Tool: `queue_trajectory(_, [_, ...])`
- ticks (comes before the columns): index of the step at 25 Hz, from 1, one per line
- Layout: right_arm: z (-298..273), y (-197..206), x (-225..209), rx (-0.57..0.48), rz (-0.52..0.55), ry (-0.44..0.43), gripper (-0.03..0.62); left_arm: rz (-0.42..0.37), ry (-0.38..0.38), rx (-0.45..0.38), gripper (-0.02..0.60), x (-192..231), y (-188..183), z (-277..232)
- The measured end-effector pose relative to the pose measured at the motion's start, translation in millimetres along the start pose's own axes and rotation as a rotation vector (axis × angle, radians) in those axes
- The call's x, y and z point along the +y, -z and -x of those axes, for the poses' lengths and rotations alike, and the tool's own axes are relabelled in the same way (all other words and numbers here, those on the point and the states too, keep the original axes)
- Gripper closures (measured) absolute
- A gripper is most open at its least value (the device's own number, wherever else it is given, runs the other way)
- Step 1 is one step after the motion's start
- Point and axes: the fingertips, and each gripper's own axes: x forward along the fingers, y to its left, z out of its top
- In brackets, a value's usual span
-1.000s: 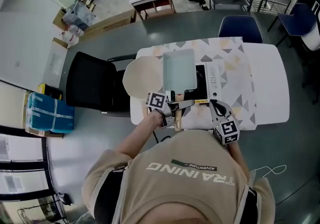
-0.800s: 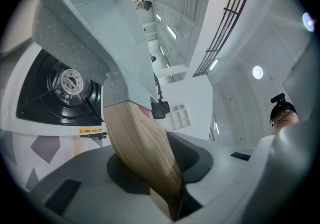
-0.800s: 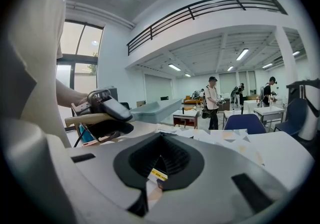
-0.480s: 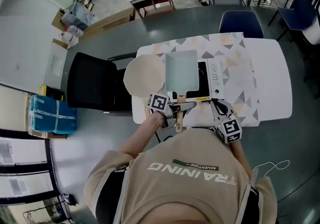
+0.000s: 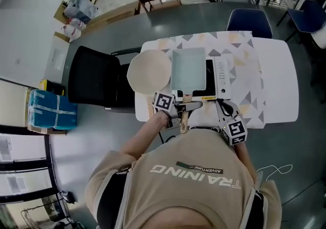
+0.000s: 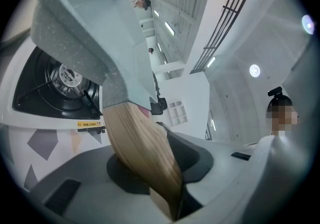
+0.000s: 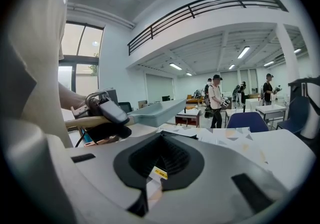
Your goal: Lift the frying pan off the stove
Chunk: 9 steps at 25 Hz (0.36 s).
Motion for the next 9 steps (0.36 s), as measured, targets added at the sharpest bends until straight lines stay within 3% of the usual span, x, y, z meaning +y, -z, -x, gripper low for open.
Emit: queue_trajectory(9, [4.7, 2.5, -1.3, 0.010, 0.004, -0.003, 0.597, 0.014, -0.011, -0.008, 0.471, 3.0, 1.4, 0.0])
